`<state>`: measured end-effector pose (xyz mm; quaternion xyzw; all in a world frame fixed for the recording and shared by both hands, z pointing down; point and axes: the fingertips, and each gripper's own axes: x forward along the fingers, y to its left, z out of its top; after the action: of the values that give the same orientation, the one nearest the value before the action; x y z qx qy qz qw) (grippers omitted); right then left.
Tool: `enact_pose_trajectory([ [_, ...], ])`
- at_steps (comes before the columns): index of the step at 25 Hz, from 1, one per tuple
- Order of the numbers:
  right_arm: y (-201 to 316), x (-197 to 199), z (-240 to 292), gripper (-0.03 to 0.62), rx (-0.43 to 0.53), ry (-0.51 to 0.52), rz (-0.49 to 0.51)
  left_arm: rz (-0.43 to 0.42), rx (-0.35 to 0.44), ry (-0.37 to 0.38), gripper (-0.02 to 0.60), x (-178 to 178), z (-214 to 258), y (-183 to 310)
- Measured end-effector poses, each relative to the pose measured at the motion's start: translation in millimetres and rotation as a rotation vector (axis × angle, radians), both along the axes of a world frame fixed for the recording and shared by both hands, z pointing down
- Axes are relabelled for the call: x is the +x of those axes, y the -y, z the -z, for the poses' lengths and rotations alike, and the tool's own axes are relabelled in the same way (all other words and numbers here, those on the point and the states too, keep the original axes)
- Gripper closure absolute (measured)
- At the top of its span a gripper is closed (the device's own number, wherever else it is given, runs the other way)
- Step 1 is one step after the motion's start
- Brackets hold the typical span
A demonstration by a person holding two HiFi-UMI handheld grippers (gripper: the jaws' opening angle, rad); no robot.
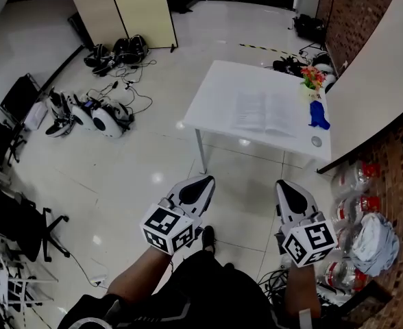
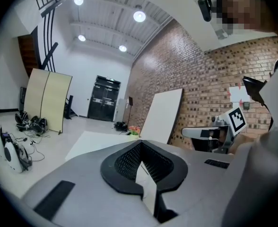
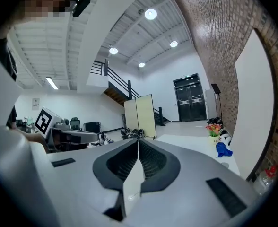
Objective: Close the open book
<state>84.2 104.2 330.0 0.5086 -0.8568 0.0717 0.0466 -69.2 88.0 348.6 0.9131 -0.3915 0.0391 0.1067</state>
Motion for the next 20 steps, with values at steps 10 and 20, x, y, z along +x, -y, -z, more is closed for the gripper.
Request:
enact_pose_trajectory([
  [10,119,-30,3,0.591,-0.005,-0.048,-0.024,-0.022,0.01,-0.029,0.588,-39,0,124],
  [20,200,-32,5,0.591,-0.025,-0.072,-0.069,-0.064,-0.011,-0.051,0.588,-42,-4,207],
])
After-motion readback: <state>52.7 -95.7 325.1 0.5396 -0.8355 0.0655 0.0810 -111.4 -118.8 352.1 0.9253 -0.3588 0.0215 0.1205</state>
